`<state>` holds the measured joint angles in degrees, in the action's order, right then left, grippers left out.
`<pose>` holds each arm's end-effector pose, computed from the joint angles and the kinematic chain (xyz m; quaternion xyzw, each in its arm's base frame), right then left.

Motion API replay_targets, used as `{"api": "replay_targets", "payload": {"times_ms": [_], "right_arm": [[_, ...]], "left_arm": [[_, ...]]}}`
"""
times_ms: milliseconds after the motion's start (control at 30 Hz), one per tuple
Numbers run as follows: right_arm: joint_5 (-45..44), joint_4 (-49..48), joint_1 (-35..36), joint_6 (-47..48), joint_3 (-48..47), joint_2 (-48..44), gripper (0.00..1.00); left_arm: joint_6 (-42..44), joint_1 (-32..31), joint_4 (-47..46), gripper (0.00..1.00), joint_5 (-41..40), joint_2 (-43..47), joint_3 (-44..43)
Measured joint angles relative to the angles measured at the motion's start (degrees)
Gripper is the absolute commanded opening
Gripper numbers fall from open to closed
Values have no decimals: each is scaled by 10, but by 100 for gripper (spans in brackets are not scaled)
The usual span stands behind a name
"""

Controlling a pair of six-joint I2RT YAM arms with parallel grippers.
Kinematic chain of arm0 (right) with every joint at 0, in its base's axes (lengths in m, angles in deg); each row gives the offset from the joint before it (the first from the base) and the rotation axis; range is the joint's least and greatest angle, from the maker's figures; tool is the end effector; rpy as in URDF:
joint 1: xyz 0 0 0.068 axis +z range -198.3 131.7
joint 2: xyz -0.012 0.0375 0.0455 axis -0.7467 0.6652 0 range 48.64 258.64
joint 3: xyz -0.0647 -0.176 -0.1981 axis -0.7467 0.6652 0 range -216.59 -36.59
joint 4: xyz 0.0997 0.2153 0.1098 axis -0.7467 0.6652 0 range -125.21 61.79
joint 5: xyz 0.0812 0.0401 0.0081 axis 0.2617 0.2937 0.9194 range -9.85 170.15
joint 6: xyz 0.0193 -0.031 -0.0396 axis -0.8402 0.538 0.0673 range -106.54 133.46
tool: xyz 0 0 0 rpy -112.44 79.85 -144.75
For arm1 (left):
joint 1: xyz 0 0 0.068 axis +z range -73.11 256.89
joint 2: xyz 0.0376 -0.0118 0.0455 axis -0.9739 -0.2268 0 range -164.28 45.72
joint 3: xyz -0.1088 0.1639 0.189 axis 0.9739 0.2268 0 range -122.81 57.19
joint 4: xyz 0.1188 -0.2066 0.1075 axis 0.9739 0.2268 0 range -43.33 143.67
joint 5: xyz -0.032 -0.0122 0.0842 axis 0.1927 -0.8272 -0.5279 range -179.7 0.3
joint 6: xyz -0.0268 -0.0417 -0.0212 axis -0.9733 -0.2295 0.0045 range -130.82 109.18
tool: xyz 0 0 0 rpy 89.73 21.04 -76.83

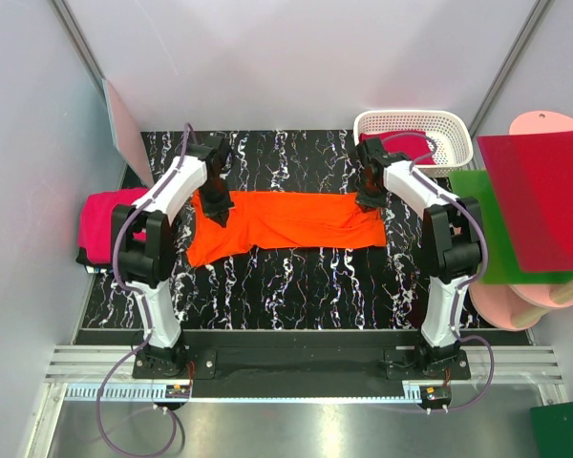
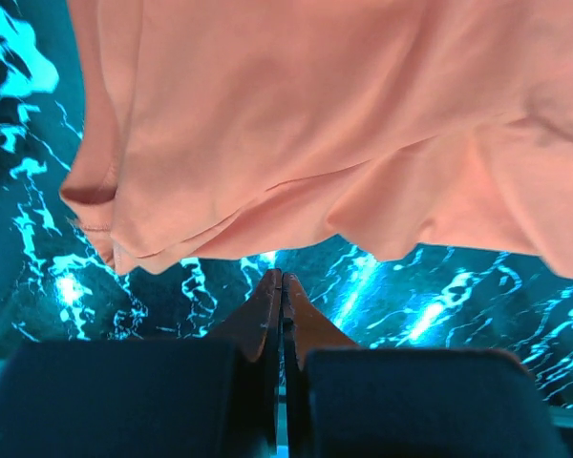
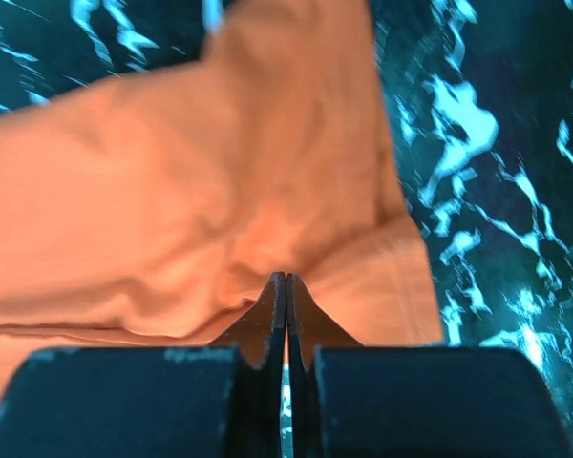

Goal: Fold and stack the t-shirts
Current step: Fold the other side of the tshirt into a rectangle, then rotate the tshirt 90 degrees

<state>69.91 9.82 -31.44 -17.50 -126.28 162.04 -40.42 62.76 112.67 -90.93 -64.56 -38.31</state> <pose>0.3969 0.1137 0.2106 0.1365 0.9695 -0.0057 0.2035 0.3699 -0.0922 0.2485 -0.1349 0.9875 -0.0200 0.0786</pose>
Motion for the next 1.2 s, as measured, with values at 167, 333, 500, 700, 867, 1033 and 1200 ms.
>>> {"api": "replay_targets", "payload": {"times_ms": [167,333,500,700,867,1033,1200], "right_arm": [[8,-12,1,23,-64,37,0],[-4,-14,7,55,-168,112,0],[-46,32,20,69,-279,211,0],[-79,121,23,70,-342,271,0],[-92,182,23,69,-323,265,0],[-80,213,25,66,-234,218,0],[-34,245,37,67,-144,166,0]], "left_arm": [[6,-1,3,0,1,-12,24],[13,-4,19,0,-6,-46,28],[11,-4,40,0,-18,-111,25],[11,-5,116,0,-46,-216,-87],[2,-3,118,0,-80,-276,-227],[-21,0,108,0,-86,-315,-330],[-41,2,113,0,-56,-353,-384]]}}
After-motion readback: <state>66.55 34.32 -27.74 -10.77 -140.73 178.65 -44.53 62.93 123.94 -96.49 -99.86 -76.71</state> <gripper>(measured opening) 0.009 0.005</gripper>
